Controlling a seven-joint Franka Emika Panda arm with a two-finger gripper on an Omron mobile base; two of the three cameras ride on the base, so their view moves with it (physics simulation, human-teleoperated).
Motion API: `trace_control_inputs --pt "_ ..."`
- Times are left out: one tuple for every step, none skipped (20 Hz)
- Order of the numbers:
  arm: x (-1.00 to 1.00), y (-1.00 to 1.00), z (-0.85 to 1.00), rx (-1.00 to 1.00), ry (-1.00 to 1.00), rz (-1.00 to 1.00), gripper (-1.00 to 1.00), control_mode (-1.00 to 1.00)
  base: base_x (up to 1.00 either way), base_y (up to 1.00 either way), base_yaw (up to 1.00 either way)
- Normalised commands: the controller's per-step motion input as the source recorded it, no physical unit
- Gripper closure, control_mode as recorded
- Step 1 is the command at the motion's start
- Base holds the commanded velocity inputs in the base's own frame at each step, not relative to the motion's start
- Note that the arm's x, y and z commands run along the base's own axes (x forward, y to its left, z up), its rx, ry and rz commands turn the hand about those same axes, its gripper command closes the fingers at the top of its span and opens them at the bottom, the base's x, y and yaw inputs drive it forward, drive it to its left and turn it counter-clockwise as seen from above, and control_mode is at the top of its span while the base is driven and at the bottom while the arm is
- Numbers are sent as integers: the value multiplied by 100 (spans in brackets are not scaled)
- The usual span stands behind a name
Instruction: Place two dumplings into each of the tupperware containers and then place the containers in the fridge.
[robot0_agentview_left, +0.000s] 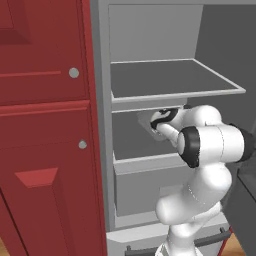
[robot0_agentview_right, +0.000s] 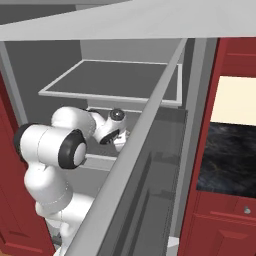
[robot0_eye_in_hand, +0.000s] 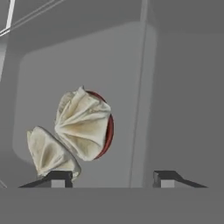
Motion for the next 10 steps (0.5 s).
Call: trace_control_inputs --pt "-29 0 0 0 -13 0 -100 -100 0 0 0" --pt "-35 0 0 0 -19 -2 -100 -100 0 0 0" --pt "-41 0 9 0 -18 -1 -100 -100 0 0 0" --pt "-37 0 17 0 -14 0 -100 -100 0 0 0" --pt "-49 0 36 0 -9 0 -100 -100 0 0 0" --pt "-46 0 61 0 0 0 -100 -100 0 0 0" --pt "-21 0 70 0 0 0 -100 -100 0 0 0" --pt "-29 0 81 0 0 0 -100 -100 0 0 0" --pt "-26 0 79 0 1 0 -100 -100 0 0 0" --pt "-26 0 81 0 2 0 -100 -100 0 0 0"
